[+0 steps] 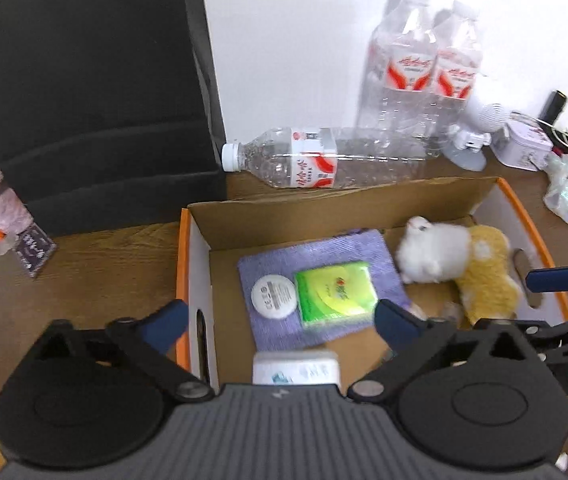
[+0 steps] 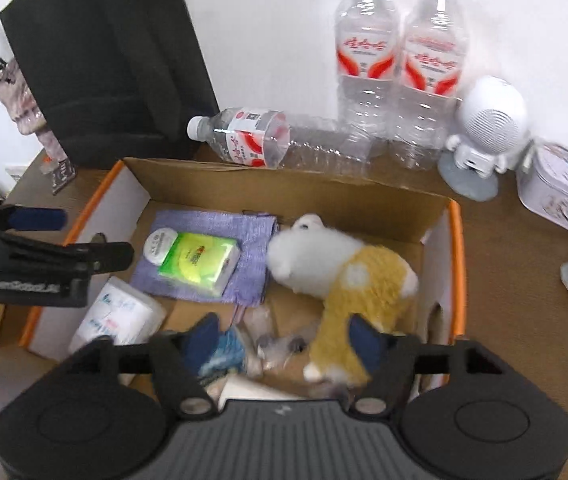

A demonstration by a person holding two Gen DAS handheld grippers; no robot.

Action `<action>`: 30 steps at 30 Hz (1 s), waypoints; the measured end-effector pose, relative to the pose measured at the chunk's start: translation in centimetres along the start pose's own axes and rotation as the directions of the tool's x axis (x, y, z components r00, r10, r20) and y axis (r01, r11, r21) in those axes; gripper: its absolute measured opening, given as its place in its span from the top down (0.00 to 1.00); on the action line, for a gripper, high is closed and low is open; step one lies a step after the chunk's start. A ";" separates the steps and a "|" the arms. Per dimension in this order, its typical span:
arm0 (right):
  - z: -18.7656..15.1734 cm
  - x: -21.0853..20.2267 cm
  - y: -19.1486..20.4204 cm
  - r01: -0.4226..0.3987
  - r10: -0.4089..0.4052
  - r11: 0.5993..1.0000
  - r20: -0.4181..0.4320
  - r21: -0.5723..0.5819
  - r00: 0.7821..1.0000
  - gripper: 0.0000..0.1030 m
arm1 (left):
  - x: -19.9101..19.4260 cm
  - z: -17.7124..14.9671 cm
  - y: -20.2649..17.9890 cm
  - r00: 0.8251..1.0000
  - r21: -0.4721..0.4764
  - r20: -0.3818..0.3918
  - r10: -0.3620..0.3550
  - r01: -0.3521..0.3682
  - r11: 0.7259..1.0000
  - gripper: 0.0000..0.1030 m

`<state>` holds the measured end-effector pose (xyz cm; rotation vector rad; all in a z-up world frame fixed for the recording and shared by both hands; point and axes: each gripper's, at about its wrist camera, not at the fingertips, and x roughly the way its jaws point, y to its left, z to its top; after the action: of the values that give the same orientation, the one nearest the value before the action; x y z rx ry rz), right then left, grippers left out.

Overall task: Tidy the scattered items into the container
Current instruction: 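Carry the tin and clear packet into the box and open both tools, then withdraw both tools from the box back over the table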

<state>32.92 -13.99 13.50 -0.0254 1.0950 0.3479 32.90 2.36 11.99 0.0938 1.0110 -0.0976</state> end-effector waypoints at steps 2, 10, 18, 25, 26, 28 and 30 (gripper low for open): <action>-0.7 -1.4 0.0 -0.020 0.020 1.000 -0.006 0.020 1.000 0.24 | -1.3 -0.4 -0.5 1.000 0.003 -0.017 0.000 0.000 1.000 0.00; -4.4 -7.2 0.9 -0.041 0.038 0.998 0.074 0.037 0.997 0.24 | -7.9 -3.9 -2.5 0.999 0.002 0.043 0.027 -0.027 1.000 0.00; -14.9 -13.3 3.1 -0.031 0.065 0.995 0.397 -0.093 0.916 0.17 | -14.9 -16.6 -4.8 0.930 -0.089 0.364 0.052 -0.021 0.996 0.00; -30.5 -13.8 4.9 0.143 -0.061 0.986 0.625 -0.082 0.778 0.13 | -17.8 -32.8 -4.8 0.822 -0.206 0.549 0.152 -0.044 0.978 0.00; -32.8 -13.6 5.2 0.151 -0.069 0.986 0.646 -0.072 0.760 0.07 | -17.8 -34.6 -4.8 0.819 -0.216 0.553 0.154 -0.037 0.976 0.00; -36.0 -12.8 5.2 0.135 -0.069 0.989 0.647 -0.053 0.759 0.03 | -17.5 -37.3 -4.9 0.829 -0.210 0.546 0.119 -0.001 0.978 0.00; -37.7 -12.1 4.8 0.081 -0.065 0.997 0.619 0.003 0.783 0.03 | -17.0 -38.9 -5.3 0.839 -0.227 0.532 0.119 0.006 0.974 0.00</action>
<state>-5.99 -19.82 7.31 0.0252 0.4276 0.2687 -9.39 2.53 5.73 -0.1065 0.4399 0.0445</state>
